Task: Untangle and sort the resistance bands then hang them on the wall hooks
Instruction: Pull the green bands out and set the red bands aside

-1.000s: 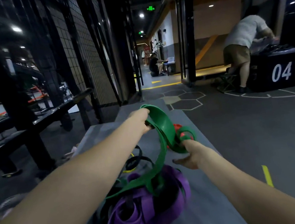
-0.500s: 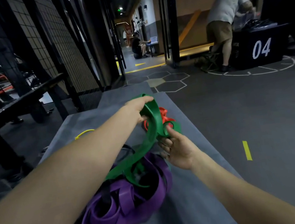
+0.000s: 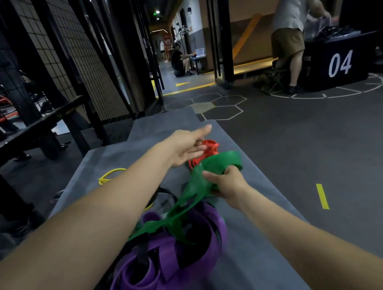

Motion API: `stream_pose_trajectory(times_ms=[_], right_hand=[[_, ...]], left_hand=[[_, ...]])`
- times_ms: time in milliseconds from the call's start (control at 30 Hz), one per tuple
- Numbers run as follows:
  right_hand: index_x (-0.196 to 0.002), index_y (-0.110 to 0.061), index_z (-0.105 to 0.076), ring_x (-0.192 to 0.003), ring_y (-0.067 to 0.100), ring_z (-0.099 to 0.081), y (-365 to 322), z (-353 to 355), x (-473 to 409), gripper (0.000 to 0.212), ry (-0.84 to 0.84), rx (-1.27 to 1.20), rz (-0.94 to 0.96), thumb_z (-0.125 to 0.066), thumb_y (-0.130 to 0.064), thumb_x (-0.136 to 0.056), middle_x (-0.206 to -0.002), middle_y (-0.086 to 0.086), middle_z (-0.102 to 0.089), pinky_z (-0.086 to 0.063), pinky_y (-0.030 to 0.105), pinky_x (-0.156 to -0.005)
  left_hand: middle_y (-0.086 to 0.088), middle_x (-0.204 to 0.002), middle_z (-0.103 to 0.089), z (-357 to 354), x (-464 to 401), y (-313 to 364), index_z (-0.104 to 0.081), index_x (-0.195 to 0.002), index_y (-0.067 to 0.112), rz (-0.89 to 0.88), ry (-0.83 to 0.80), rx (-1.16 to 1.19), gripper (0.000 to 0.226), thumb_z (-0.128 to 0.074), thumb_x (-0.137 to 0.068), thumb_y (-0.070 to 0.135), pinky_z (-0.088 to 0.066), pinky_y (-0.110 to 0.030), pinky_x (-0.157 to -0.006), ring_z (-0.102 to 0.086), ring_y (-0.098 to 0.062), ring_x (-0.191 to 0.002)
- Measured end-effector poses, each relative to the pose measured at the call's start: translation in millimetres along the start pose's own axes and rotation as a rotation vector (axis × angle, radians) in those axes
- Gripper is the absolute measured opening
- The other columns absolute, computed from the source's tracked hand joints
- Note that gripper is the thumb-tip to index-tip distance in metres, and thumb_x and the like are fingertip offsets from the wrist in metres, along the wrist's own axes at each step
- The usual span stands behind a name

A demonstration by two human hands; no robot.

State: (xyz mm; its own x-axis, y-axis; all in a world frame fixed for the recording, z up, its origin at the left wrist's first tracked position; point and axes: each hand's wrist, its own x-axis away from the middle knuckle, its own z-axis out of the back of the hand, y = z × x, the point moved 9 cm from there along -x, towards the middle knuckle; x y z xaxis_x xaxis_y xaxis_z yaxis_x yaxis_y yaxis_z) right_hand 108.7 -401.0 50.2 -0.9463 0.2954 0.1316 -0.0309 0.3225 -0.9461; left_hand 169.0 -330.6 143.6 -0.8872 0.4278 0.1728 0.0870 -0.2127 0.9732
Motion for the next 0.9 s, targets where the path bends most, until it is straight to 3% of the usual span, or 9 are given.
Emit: stream_pose_trajectory(times_ms=[100,167,233,333,400,533,700,800,900], right_hand=[[-0.092,-0.001,-0.058,-0.042,0.01,-0.061,-14,3,-3,0.009,0.055,0.017,0.028,-0.062,-0.002,-0.085,-0.068,0.008,-0.06,-0.049,0.02,-0.039],[-0.079,-0.004,-0.057,-0.043,0.011,-0.062,-35,1,-5,0.009,0.072,-0.04,0.077,-0.065,-0.001,-0.083,-0.061,0.005,-0.063,-0.052,0.022,-0.042],[-0.076,-0.006,-0.058,-0.045,0.012,-0.064,-59,-7,-8,0.011,0.064,-0.128,0.105,-0.066,-0.001,-0.082,-0.052,0.0,-0.066,-0.055,0.027,-0.046],[-0.076,-0.006,-0.057,-0.054,0.018,-0.065,-95,-14,-9,0.012,0.098,-0.244,0.138,-0.067,-0.001,-0.081,-0.059,0.004,-0.067,-0.058,0.038,-0.065],[-0.076,-0.005,-0.056,-0.061,0.021,-0.063,-108,-18,-5,0.012,0.11,-0.306,0.134,-0.066,0.0,-0.081,-0.067,0.009,-0.065,-0.056,0.043,-0.074],[-0.077,-0.001,-0.057,-0.049,0.018,-0.065,-112,-38,4,0.009,0.063,-0.436,0.088,-0.064,0.002,-0.082,-0.051,0.007,-0.067,-0.056,0.03,-0.047],[-0.089,0.001,-0.058,-0.051,0.021,-0.066,-124,-32,10,0.01,0.14,-0.546,0.094,-0.065,-0.001,-0.083,-0.061,0.01,-0.068,-0.053,0.027,-0.041],[-0.109,0.003,-0.055,-0.069,0.025,-0.063,-123,-12,14,0.032,0.247,-0.581,0.095,-0.068,-0.009,-0.082,-0.095,0.019,-0.064,-0.059,0.038,-0.067],[-0.085,-0.001,-0.057,-0.068,0.022,-0.059,-116,-7,22,0.031,0.266,-0.526,0.086,-0.07,-0.029,-0.081,-0.084,0.014,-0.061,-0.054,0.037,-0.085]], left_hand=[[0.009,-0.1,-0.052,15,20,-16,-0.047,-0.11,0.016,-0.188,-0.02,-0.419,0.051,-0.077,-0.073,0.035,-0.042,-0.021,-0.084,-0.05,-0.009,-0.101],[0.009,-0.117,-0.049,20,33,-60,-0.034,-0.13,0.017,-0.136,-0.164,-0.676,0.083,-0.083,-0.065,0.032,-0.038,-0.021,-0.096,-0.046,-0.008,-0.114],[0.007,-0.123,-0.049,35,43,-101,-0.031,-0.134,0.016,-0.079,-0.199,-0.863,0.09,-0.084,-0.063,0.03,-0.036,-0.021,-0.1,-0.047,-0.01,-0.118],[0.003,-0.104,-0.061,61,46,-125,-0.05,-0.11,0.016,-0.082,-0.082,-0.677,0.047,-0.078,-0.073,0.019,-0.042,-0.021,-0.087,-0.059,-0.02,-0.11],[0.003,-0.097,-0.063,69,50,-125,-0.053,-0.105,0.018,-0.095,-0.022,-0.551,0.037,-0.075,-0.076,0.016,-0.044,-0.02,-0.082,-0.061,-0.018,-0.103],[0.003,-0.114,-0.06,51,61,-117,-0.049,-0.123,0.017,-0.098,-0.103,-0.37,0.051,-0.072,-0.078,0.012,-0.04,-0.018,-0.091,-0.054,-0.01,-0.108],[-0.001,-0.097,-0.067,47,64,-99,-0.064,-0.104,0.014,-0.181,-0.007,-0.179,0.026,-0.071,-0.079,0.011,-0.048,-0.03,-0.09,-0.062,-0.017,-0.093],[0.013,-0.069,-0.068,74,75,-59,-0.062,-0.096,0.009,-0.252,0.064,-0.067,0.013,-0.059,-0.086,0.001,-0.048,-0.013,-0.065,-0.061,-0.001,-0.067],[0.007,-0.059,-0.067,121,81,-8,-0.059,-0.082,0.012,-0.303,0.16,0.075,0.015,-0.053,-0.09,0.001,-0.045,-0.022,-0.068,-0.058,-0.013,-0.069]])
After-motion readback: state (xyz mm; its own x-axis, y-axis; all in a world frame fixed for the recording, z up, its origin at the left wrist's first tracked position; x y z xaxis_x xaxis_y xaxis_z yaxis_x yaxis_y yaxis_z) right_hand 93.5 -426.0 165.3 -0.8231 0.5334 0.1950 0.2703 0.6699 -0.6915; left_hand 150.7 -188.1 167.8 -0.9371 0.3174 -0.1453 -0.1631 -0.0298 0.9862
